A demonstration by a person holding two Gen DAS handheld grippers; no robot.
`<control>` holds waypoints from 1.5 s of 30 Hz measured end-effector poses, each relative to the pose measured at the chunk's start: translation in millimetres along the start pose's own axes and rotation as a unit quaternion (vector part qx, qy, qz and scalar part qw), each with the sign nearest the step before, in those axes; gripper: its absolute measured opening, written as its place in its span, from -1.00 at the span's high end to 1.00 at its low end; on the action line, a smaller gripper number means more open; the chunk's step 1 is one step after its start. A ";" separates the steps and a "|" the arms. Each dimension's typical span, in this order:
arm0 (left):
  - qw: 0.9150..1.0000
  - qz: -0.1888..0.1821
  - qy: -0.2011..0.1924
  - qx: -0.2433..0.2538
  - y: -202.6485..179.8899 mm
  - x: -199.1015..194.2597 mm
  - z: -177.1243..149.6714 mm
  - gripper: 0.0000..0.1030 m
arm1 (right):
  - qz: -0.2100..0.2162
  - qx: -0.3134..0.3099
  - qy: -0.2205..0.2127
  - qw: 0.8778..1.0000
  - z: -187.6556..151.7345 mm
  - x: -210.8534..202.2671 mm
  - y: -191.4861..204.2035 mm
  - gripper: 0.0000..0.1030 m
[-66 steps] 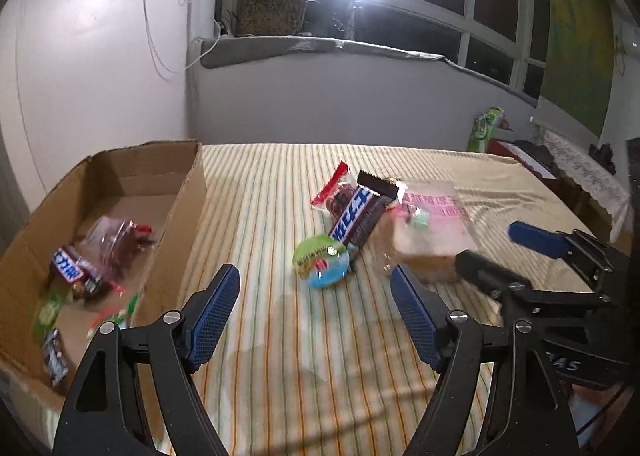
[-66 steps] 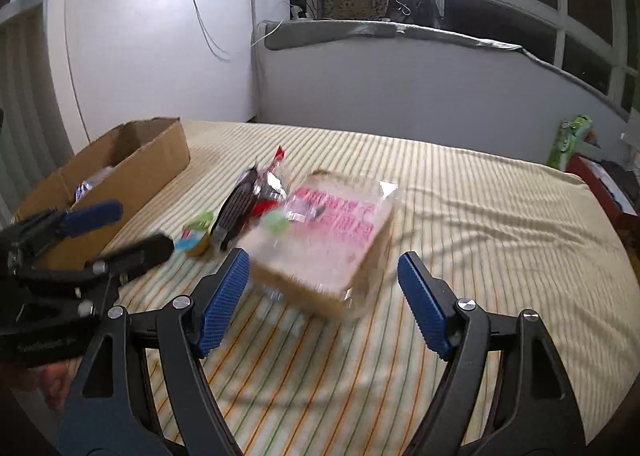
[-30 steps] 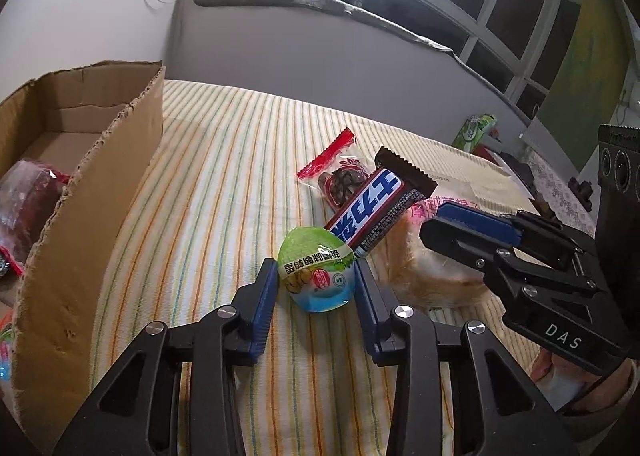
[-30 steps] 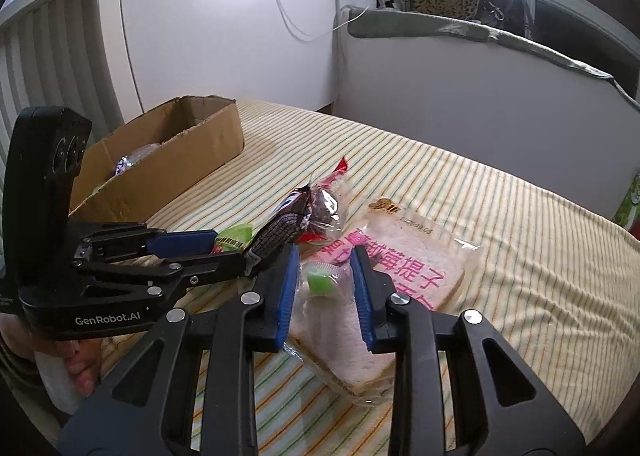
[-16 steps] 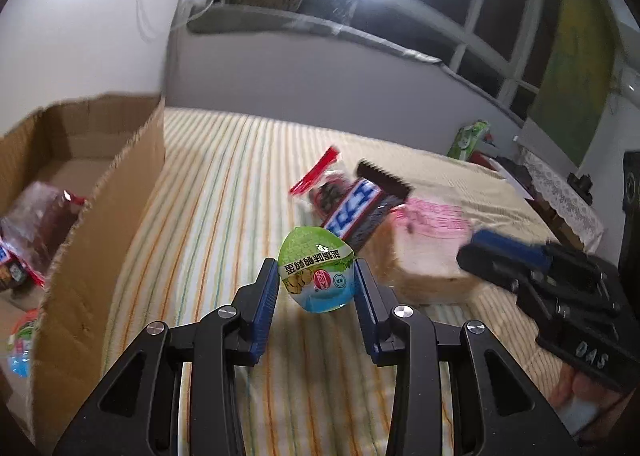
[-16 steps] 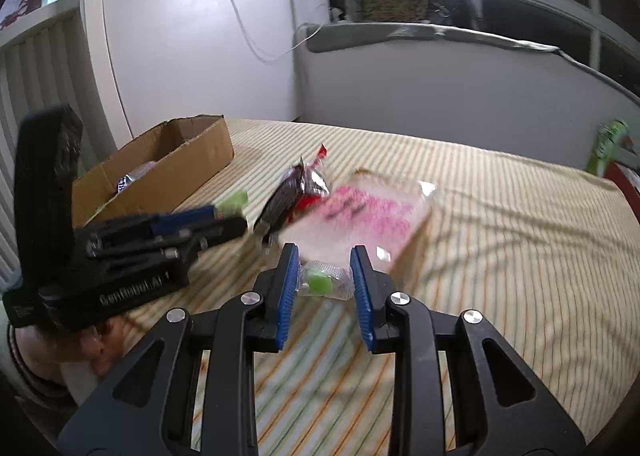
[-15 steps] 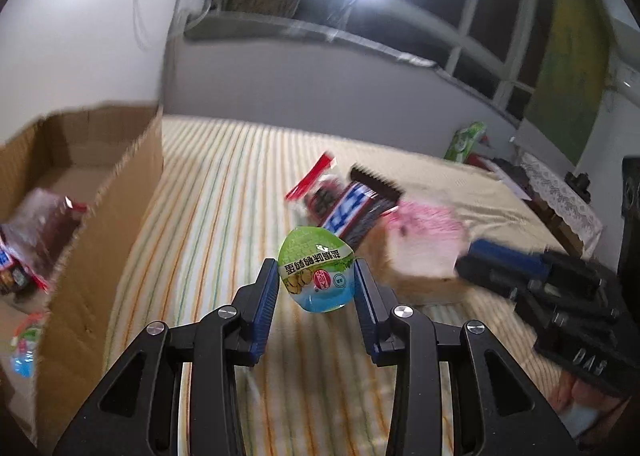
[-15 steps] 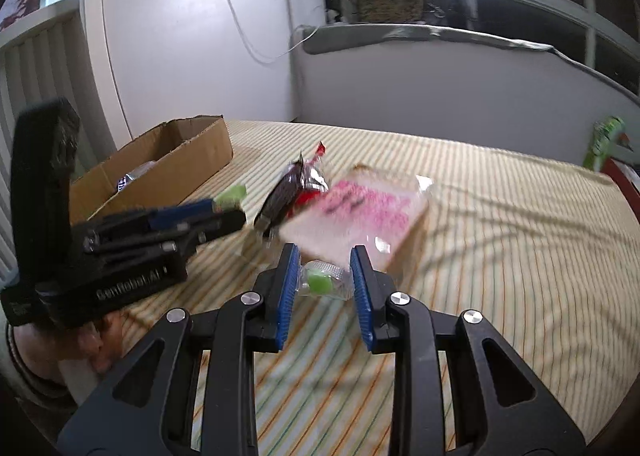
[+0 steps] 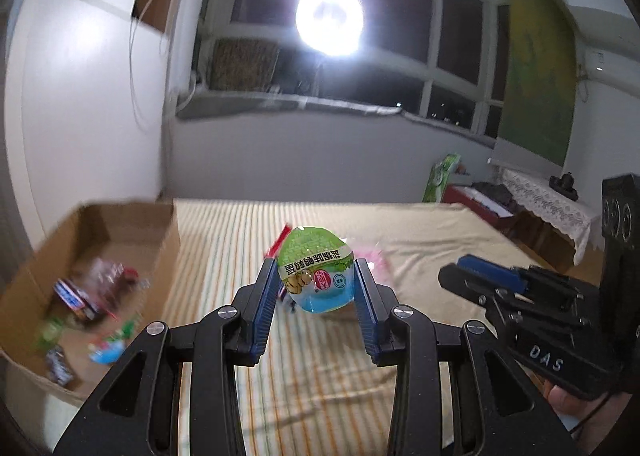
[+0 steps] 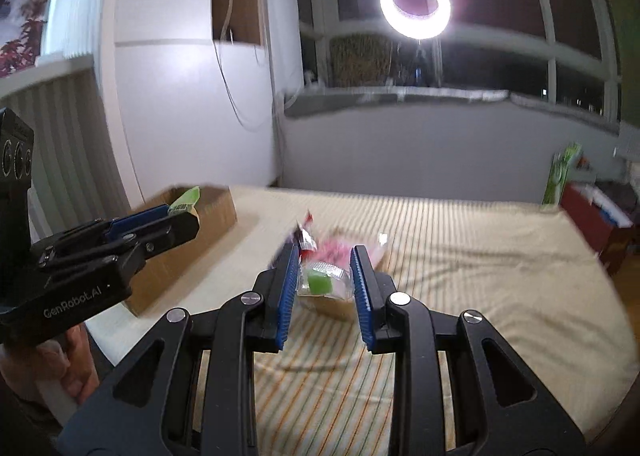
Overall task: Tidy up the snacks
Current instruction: 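Carry the jelly cup and green candy over the box and open both tools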
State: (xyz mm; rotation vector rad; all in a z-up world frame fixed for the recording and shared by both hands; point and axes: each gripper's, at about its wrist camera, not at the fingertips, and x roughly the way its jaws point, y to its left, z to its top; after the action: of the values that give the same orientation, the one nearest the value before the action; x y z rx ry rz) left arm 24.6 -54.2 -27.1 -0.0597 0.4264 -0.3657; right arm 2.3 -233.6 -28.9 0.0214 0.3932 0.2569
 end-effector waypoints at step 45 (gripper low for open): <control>0.982 0.145 -0.065 -0.102 171.8 -91.9 6.8 0.32 | 0.132 -0.122 -0.010 0.984 51.4 76.1 204.7 0.45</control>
State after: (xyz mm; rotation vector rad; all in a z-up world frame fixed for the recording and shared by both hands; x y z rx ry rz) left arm 7.0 138.9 -7.5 -0.2174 0.3359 -0.0300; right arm 40.0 -14.9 4.3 -0.1652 0.3359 0.5649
